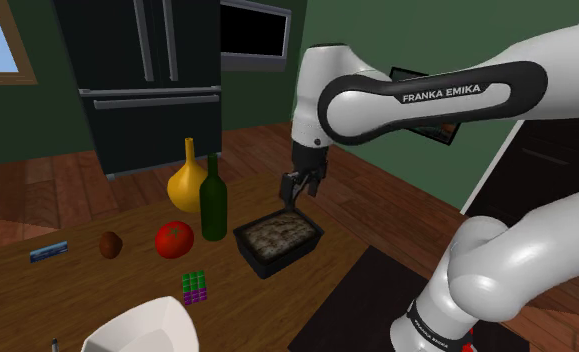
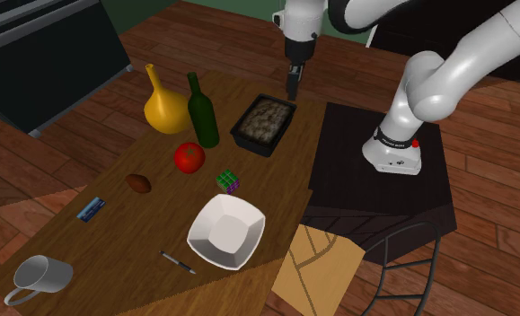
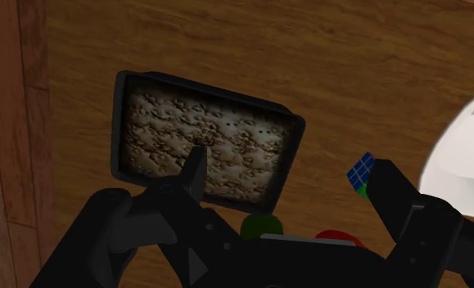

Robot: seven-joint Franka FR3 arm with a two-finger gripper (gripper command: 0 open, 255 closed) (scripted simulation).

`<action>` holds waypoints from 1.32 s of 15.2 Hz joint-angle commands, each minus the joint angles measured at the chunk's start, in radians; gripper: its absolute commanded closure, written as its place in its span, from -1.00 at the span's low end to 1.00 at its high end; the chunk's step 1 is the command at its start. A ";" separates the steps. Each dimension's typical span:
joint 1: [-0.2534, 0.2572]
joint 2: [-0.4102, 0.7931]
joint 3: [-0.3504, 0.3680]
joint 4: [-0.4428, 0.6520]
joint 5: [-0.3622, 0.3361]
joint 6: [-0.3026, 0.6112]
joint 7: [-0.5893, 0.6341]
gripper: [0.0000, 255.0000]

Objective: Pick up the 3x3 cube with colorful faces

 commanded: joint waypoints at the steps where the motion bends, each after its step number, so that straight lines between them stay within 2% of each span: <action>1: 0.006 0.056 0.031 0.002 0.006 0.058 0.034 -1.00; 6: 0.009 0.226 0.101 0.034 -0.010 0.197 0.119 -1.00; 10: 0.010 0.379 0.149 0.085 -0.054 0.294 0.201 -1.00; 15: 0.026 0.583 0.184 0.179 -0.153 0.389 0.323 -1.00; 20: 0.076 0.790 0.175 0.307 -0.269 0.447 0.443 -1.00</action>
